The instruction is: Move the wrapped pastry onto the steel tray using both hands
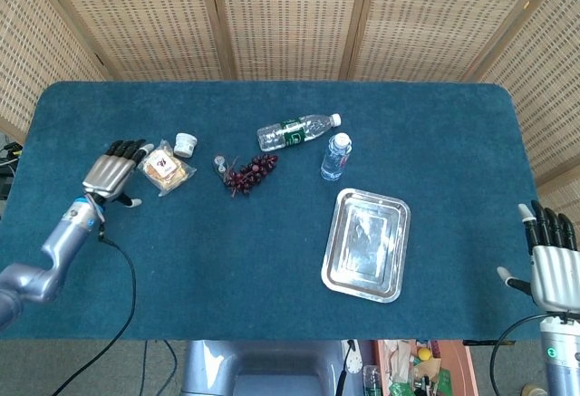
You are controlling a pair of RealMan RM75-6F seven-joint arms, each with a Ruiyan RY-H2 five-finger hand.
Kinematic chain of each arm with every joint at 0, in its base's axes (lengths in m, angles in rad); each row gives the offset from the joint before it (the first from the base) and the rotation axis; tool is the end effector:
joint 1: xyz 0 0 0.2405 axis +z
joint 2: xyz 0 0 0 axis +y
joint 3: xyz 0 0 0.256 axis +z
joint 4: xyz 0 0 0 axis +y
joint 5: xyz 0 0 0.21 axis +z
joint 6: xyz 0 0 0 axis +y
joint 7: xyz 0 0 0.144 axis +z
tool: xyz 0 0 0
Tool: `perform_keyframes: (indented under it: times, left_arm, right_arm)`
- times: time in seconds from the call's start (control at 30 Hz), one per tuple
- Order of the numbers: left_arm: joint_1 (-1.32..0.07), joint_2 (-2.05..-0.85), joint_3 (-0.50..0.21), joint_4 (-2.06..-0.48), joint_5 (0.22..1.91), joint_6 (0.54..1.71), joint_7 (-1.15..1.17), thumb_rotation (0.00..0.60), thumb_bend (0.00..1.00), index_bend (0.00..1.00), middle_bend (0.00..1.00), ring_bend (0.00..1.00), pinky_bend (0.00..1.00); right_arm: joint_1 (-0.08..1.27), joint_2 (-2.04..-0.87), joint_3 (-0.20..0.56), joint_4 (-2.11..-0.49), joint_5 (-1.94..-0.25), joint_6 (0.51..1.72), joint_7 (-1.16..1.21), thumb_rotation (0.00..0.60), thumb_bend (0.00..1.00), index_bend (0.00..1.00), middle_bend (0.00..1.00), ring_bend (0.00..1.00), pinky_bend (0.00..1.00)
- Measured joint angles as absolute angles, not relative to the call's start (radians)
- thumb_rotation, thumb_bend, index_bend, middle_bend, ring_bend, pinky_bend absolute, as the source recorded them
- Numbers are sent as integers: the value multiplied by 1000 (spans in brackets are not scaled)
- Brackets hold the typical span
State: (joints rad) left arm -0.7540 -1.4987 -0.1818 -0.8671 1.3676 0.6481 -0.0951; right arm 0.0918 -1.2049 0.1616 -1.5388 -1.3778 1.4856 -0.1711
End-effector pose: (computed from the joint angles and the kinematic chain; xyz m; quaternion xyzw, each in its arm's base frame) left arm -0.2735 0.4303 0.0586 -0.7433 -0.3630 -0.2462 0.5051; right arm -0.3240 -0.2051 0.1617 0.5579 -0.3420 0.3539 0.6682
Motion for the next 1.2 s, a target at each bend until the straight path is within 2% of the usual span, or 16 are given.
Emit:
perform_keyframes:
  times: [0.13,0.2,0.23,0.3,0.4,0.57,0.7,0.97,1.2]
  left_arm:
    - [-809,-1576,-187,-760,1350,599,-106,600,0,0,0,0,8]
    - [-830,-1610,-192,-710,1342,585,-112,600,0,3,10,0,74]
    - [-842,-1632,-195,-677,1337,579,-115,600,0,22,42,3,119]
    - [-858,-1663,-198,-631,1330,574,-119,600,0,134,178,48,236]
    - [-882,-1703,-200,-567,1317,551,-116,600,0,242,285,140,309]
    - [-899,-1734,-198,-517,1293,513,-106,600,0,353,408,245,393]
    - [-899,-1735,-200,-511,1284,522,-107,600,0,441,475,305,419]
    - [-868,-1654,-201,-624,1309,644,-156,600,0,464,492,320,422]
    - [-834,-1505,-172,-924,1397,785,-162,600,0,464,492,320,433]
  right_arm:
    - [96,-1210,167,-1526,-1355,1471,-170,600,0,0,0,0,0]
    - [99,-1212,170,-1518,-1345,1463,-168,600,0,0,0,0,0]
    - [101,-1214,170,-1515,-1341,1459,-165,600,0,0,0,0,0]
    - [103,-1215,171,-1512,-1336,1454,-162,600,0,0,0,0,0]
    - [105,-1215,171,-1509,-1334,1450,-158,600,0,0,0,0,0]
    - [107,-1212,167,-1512,-1335,1446,-150,600,0,0,0,0,0]
    - [105,-1210,166,-1516,-1340,1456,-150,600,0,0,0,0,0]
    - [101,-1201,160,-1530,-1352,1467,-142,600,0,0,0,0,0]
    - [97,-1191,158,-1542,-1356,1474,-135,600,0,0,0,0,0]
